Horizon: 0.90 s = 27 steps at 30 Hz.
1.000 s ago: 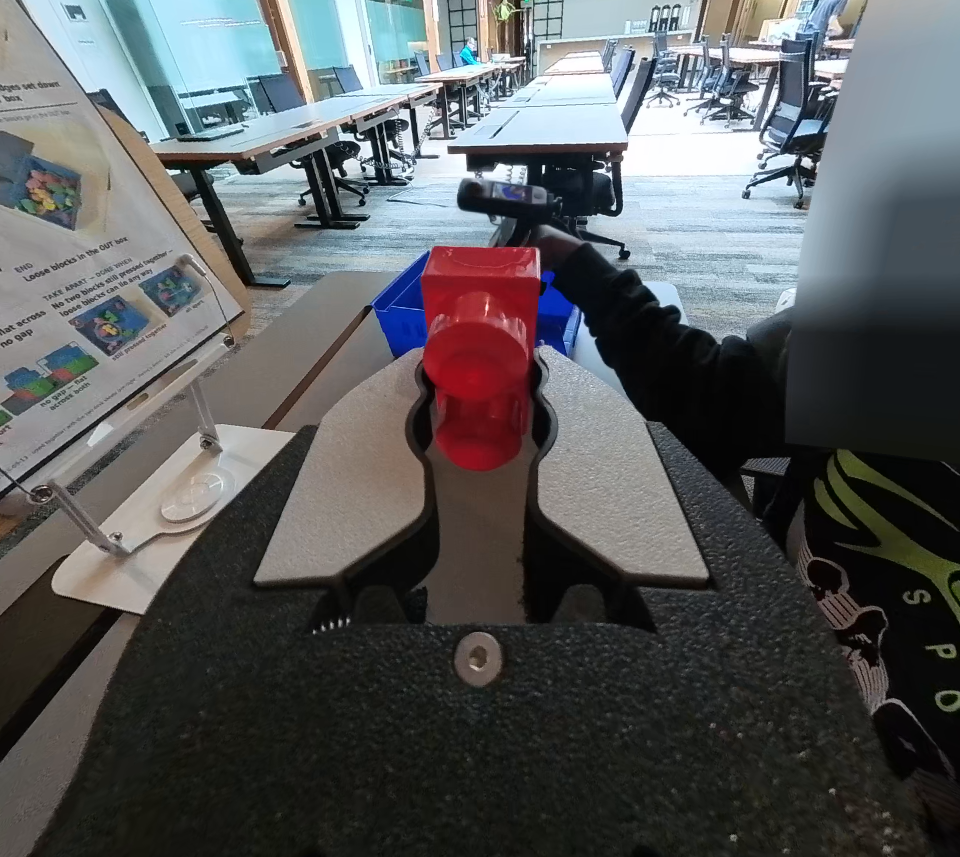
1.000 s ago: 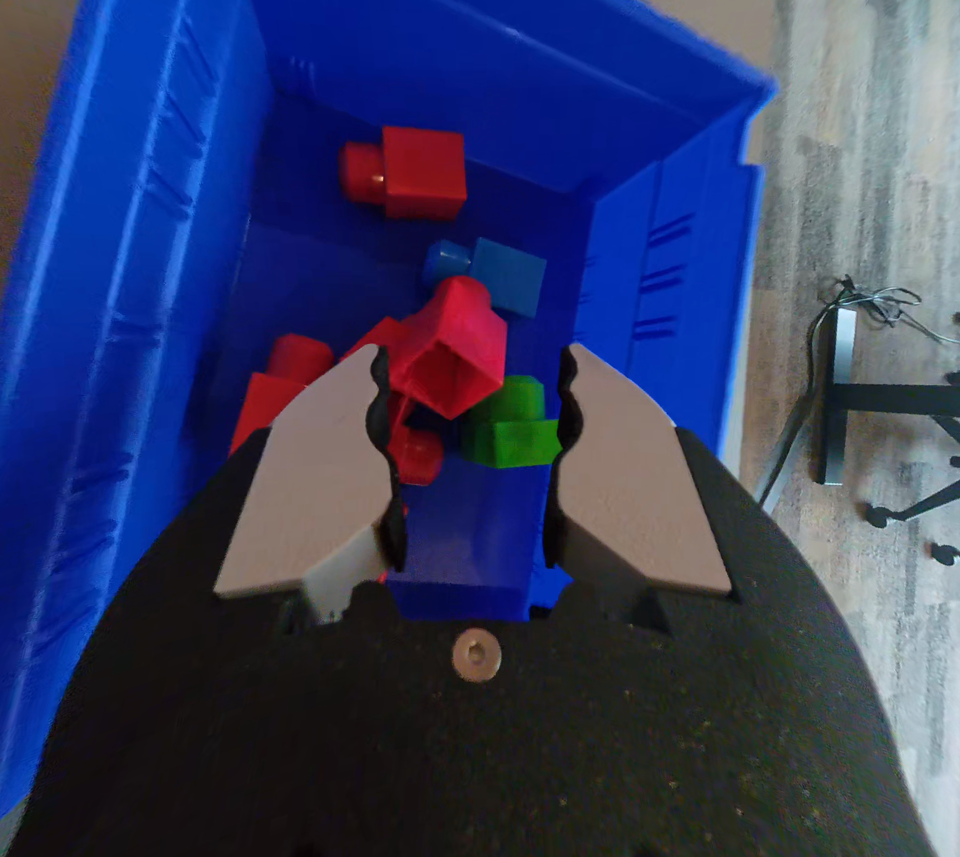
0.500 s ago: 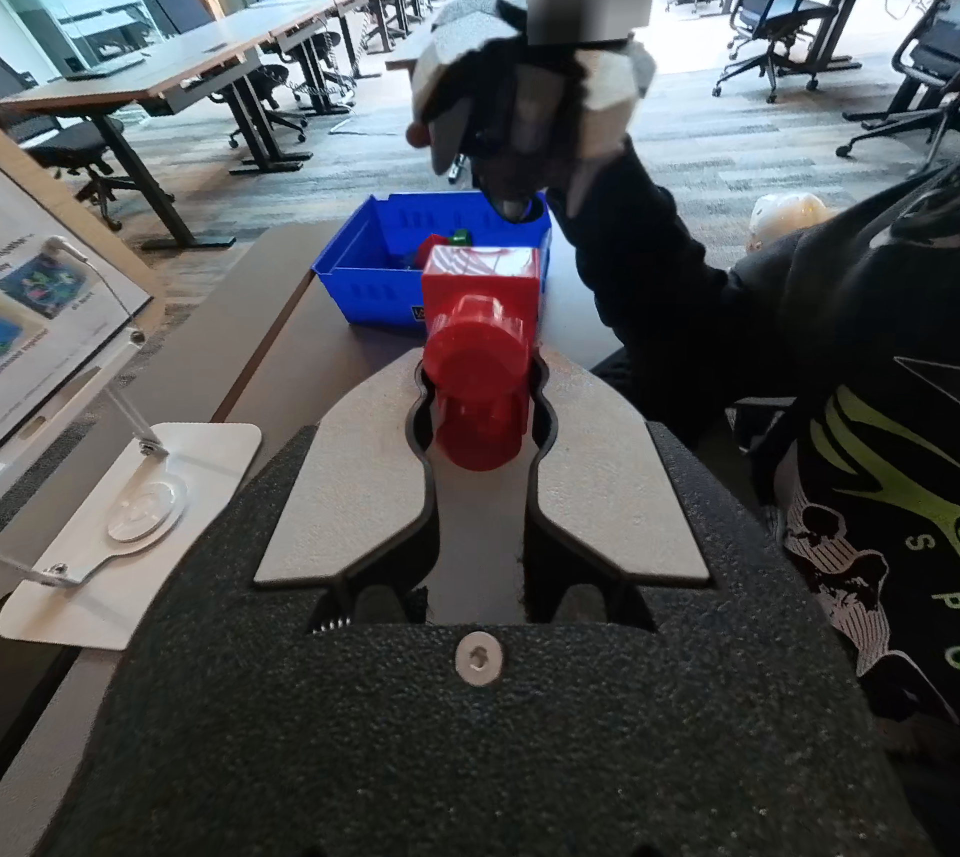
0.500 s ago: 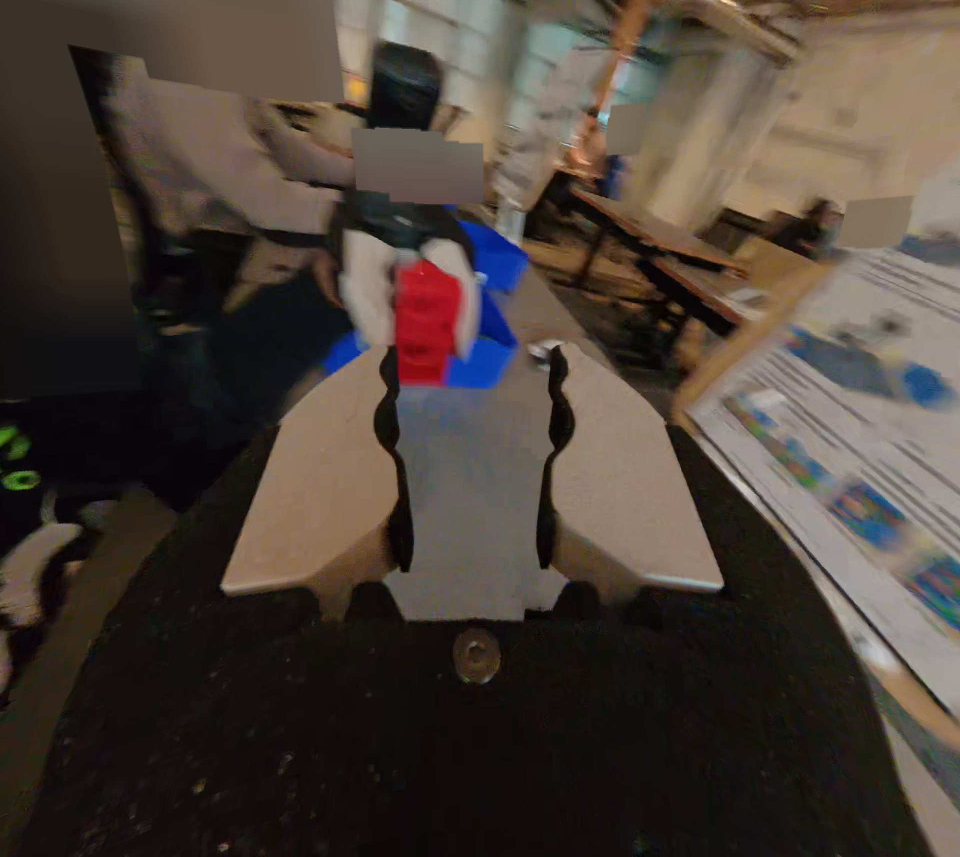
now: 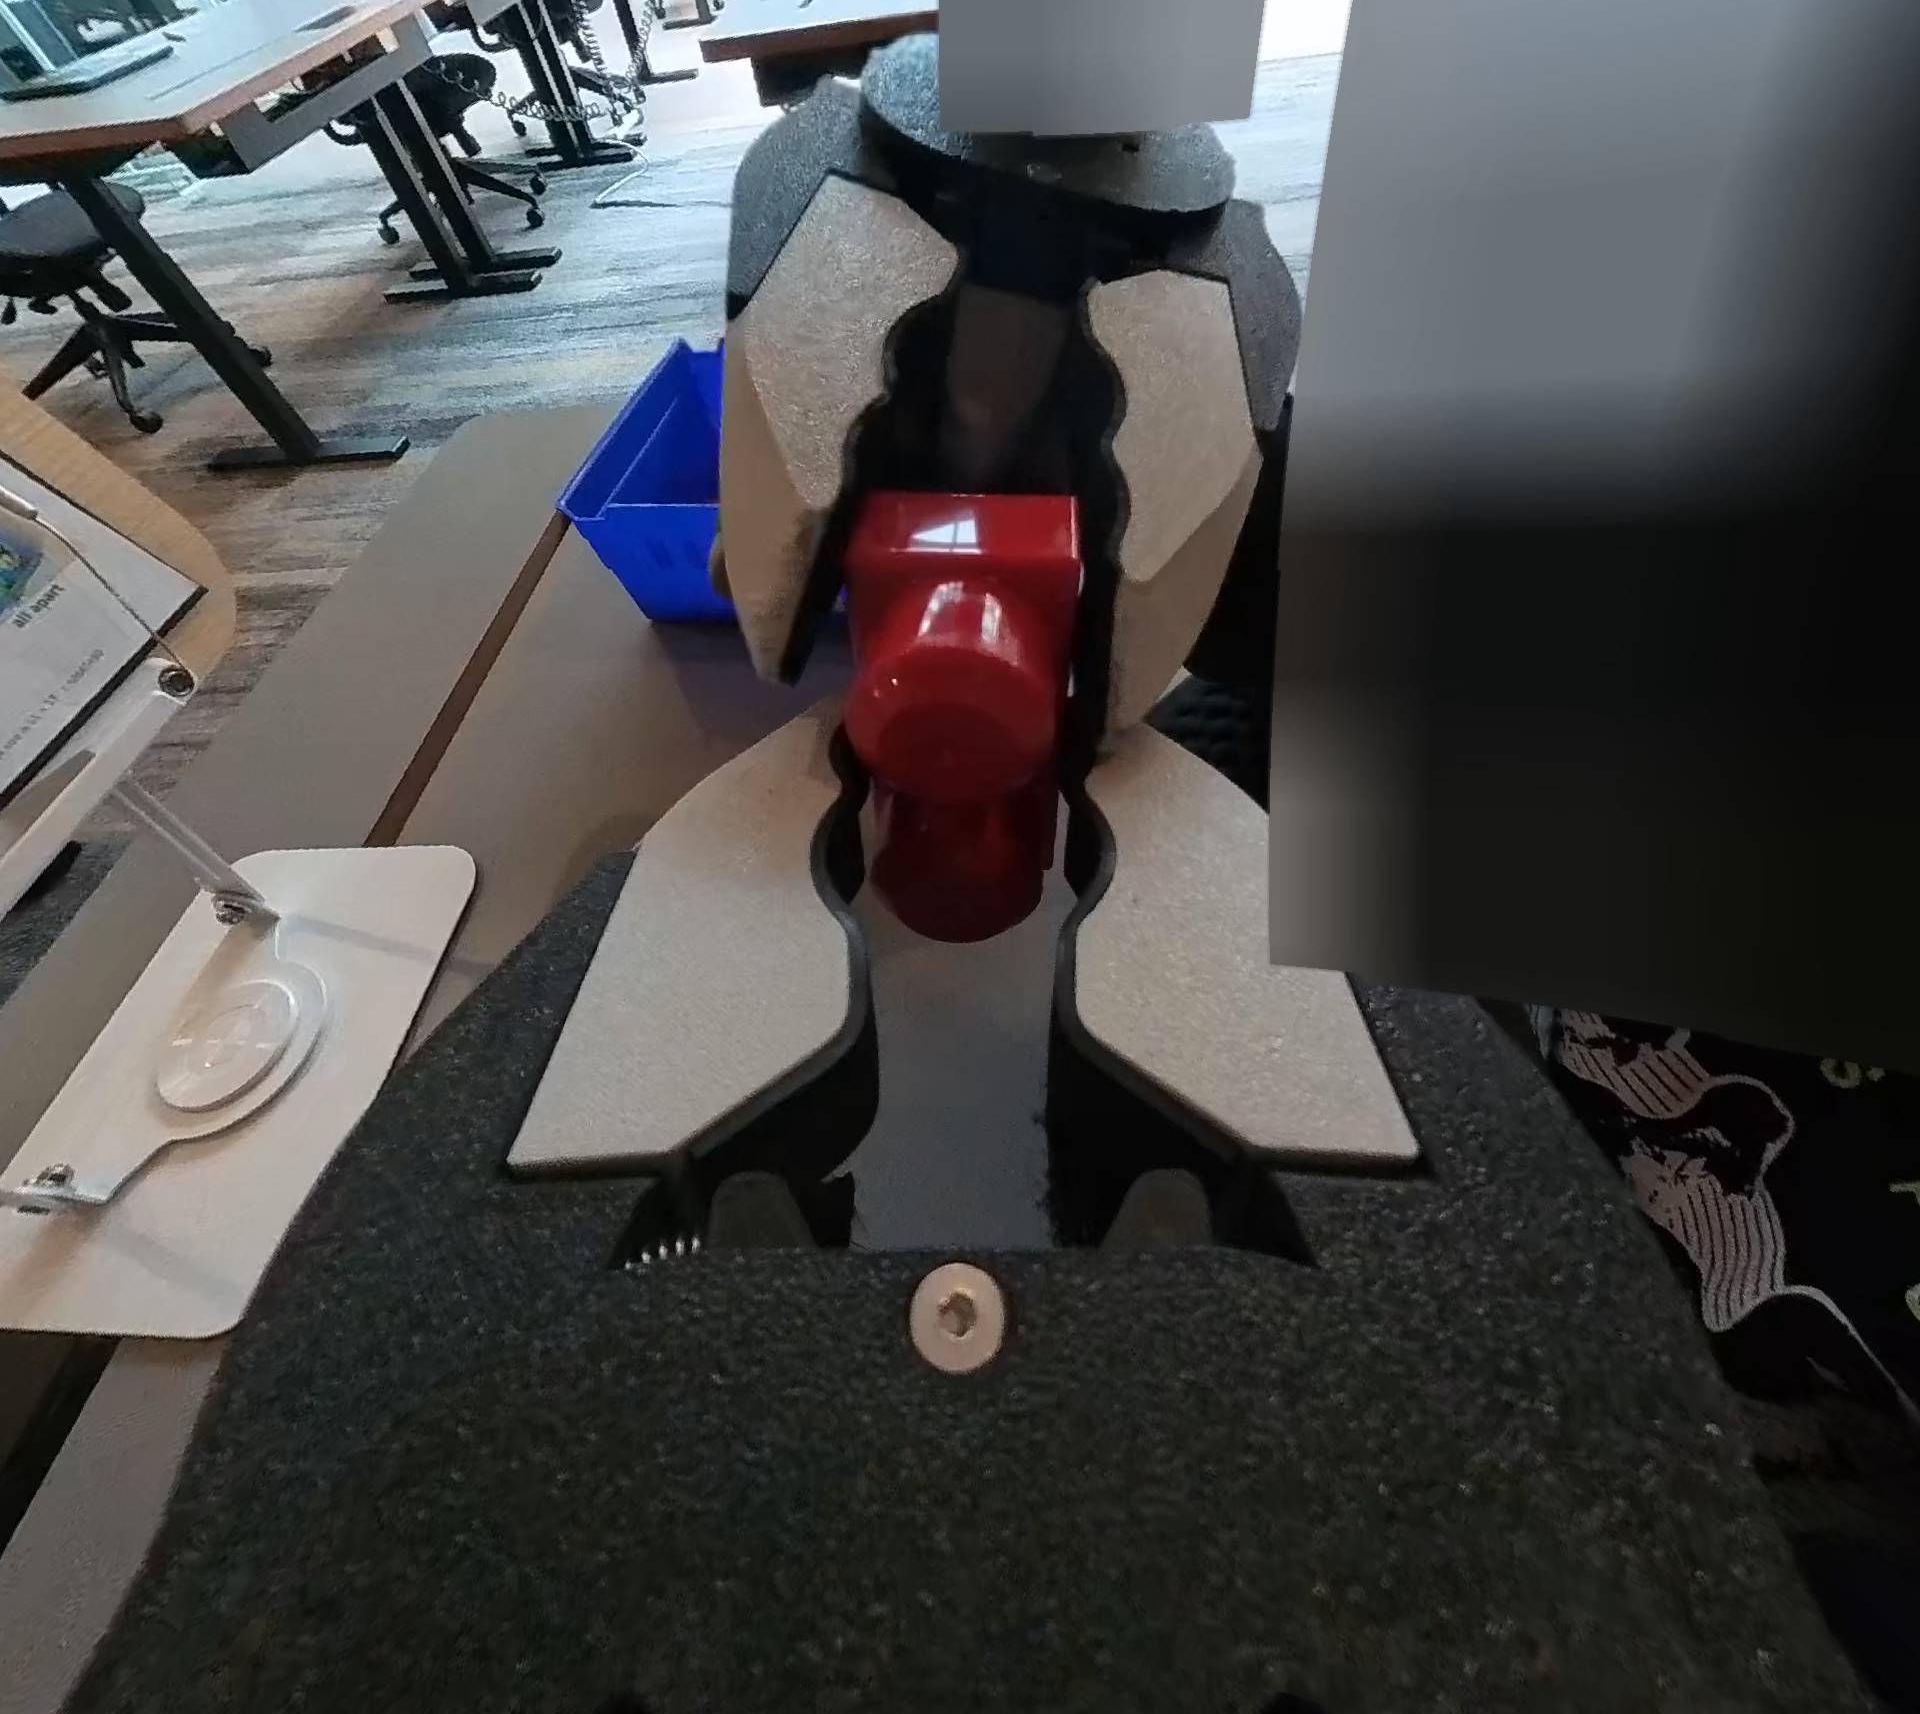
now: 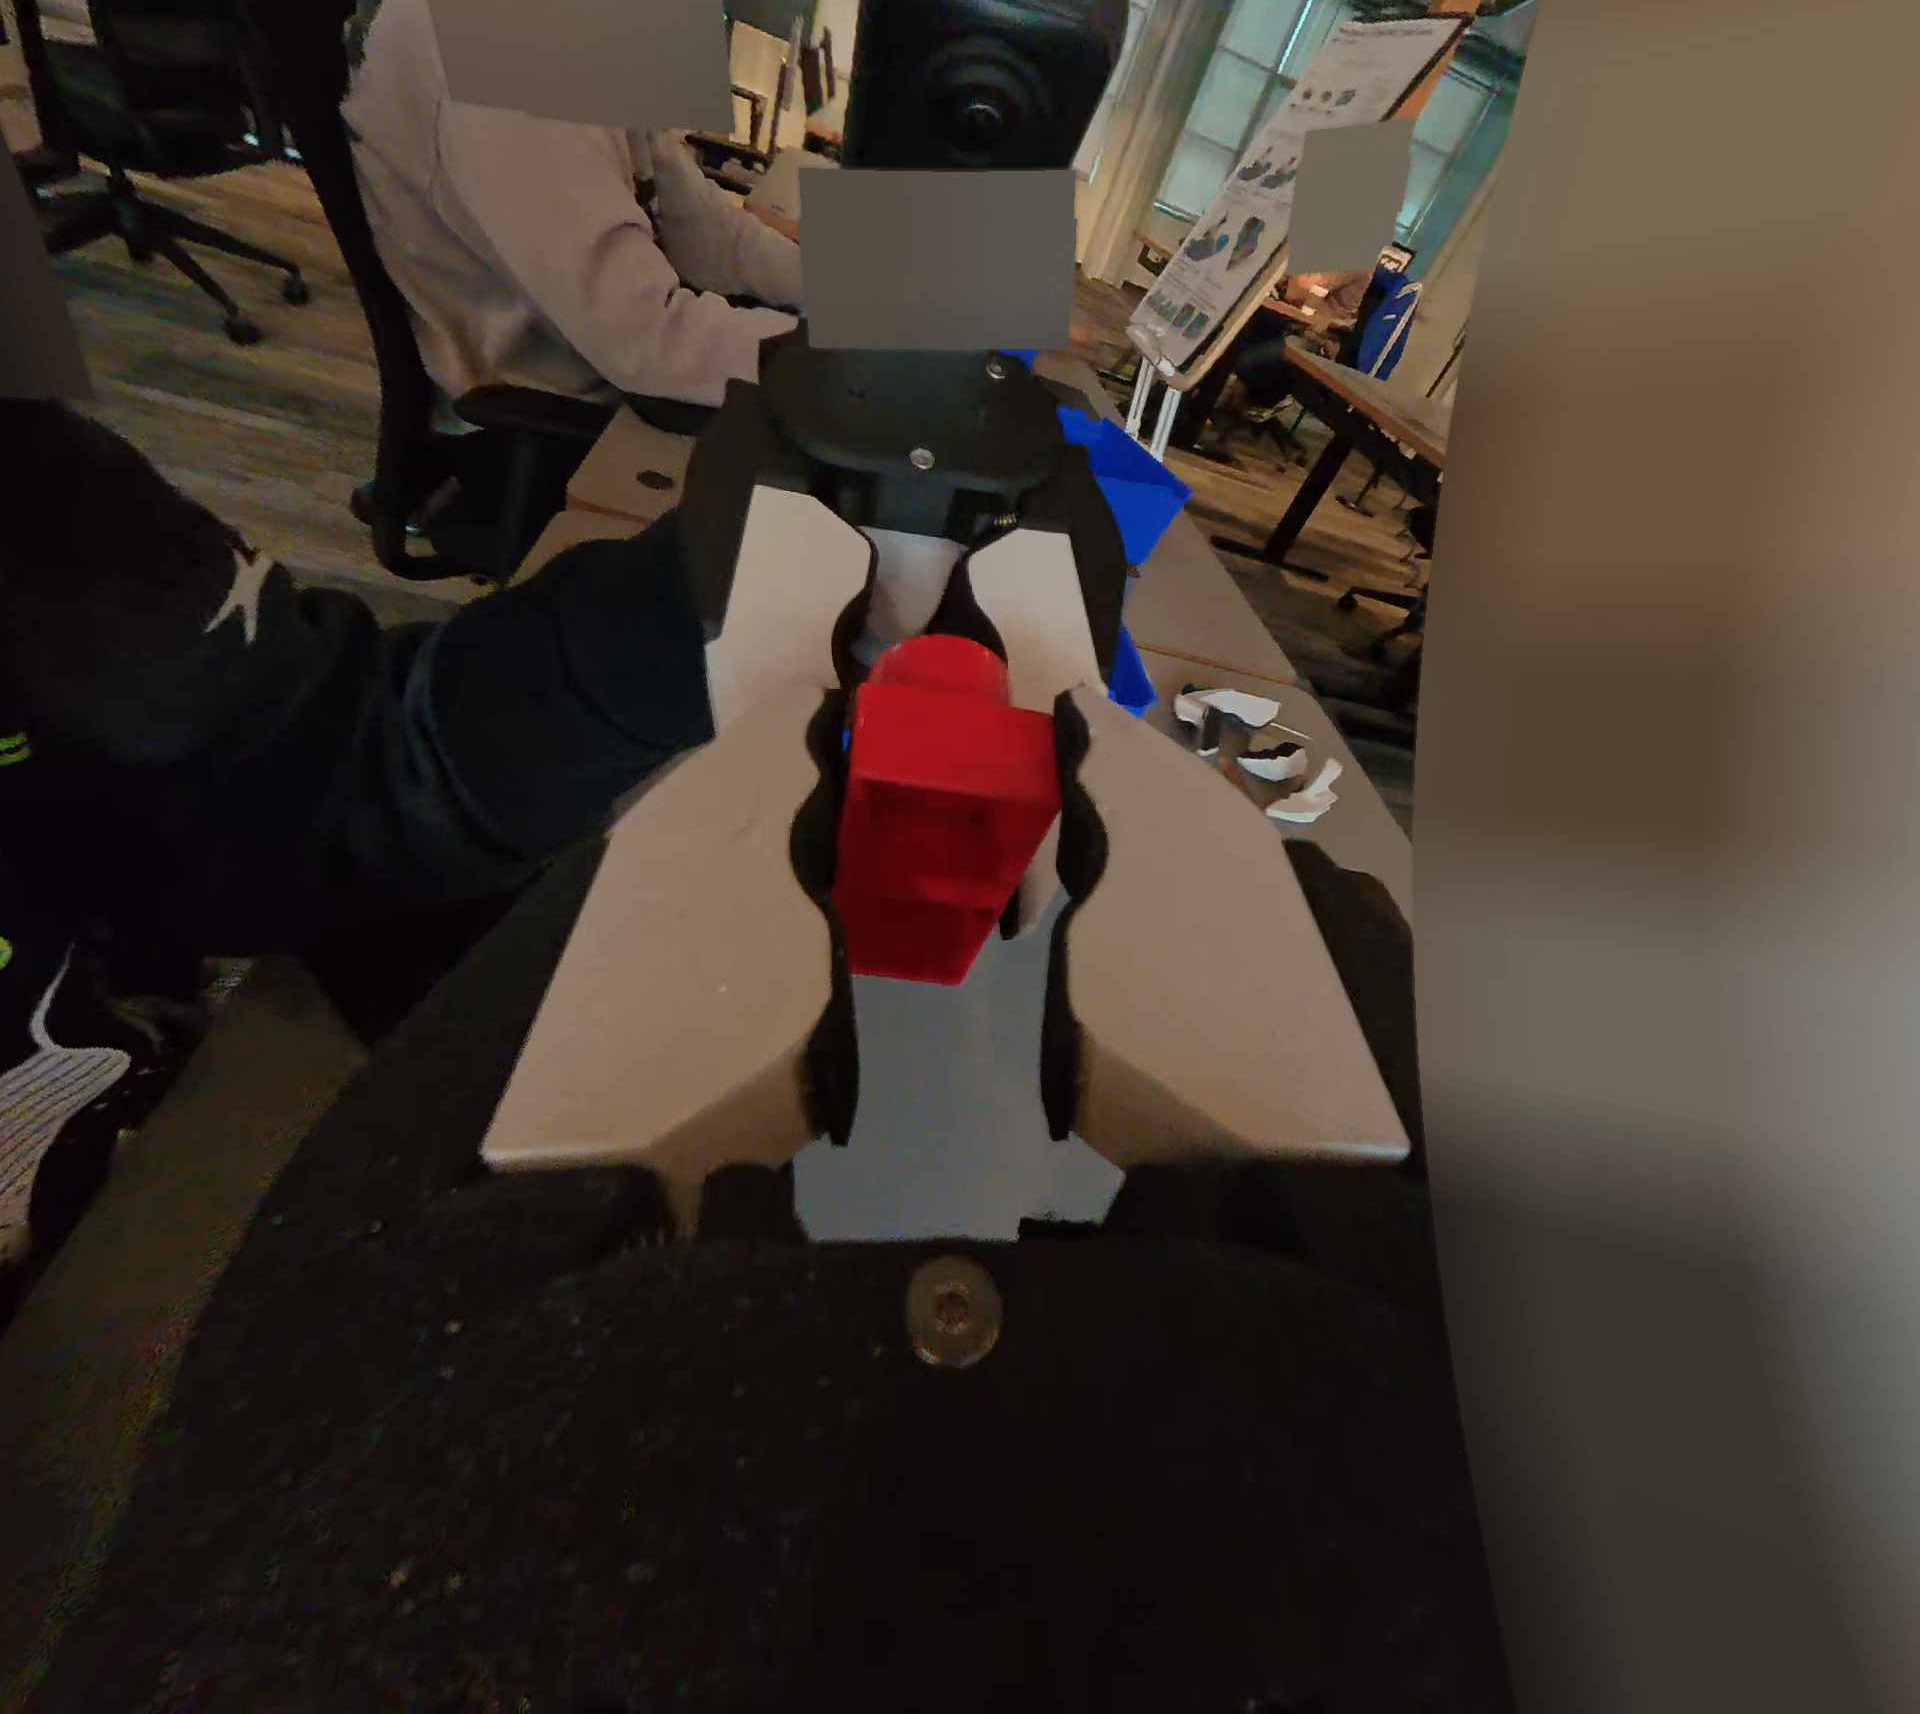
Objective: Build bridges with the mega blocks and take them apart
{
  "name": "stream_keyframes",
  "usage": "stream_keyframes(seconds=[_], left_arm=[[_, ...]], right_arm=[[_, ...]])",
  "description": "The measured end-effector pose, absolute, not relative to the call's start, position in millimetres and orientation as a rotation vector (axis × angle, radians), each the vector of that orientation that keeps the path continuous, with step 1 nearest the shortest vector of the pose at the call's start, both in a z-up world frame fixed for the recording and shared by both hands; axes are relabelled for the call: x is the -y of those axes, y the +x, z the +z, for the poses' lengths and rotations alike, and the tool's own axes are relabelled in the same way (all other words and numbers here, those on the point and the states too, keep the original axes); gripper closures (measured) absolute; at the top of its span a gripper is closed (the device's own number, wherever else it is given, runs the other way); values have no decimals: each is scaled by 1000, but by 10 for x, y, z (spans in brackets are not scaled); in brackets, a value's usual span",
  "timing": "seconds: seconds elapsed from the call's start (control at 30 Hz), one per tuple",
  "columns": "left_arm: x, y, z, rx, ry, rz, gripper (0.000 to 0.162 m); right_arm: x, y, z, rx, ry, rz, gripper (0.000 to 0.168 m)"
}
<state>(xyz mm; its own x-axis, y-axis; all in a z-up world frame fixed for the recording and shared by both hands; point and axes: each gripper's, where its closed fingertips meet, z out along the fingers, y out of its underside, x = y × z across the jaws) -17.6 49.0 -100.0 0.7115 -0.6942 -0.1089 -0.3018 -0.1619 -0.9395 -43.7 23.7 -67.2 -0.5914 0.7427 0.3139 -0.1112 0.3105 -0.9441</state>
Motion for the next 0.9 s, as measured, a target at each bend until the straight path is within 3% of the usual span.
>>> stream_keyframes(seconds=[0.13, 0.23, 0.43, 0.67, 0.9], left_arm=[[-508, -179, -961, -767, -1736, -428, 126], [-532, -266, -951, -723, -1753, -407, 108], [-549, -624, -656, -517, -1650, -316, 104], [-334, -1132, -377, -335, -1533, -208, 113], [-99, -1476, -253, -225, -1498, -85, 117]], right_arm=[[-267, -434, -629, 1770, -583, 1373, 131], [-408, -413, -555, 1708, -613, 1339, 131], [-1163, -179, -490, 1584, -817, 1062, 131], [-2513, 380, -856, 1396, -1308, 547, 131], [-3335, 1041, -1572, 1298, -1791, 270, 131]])
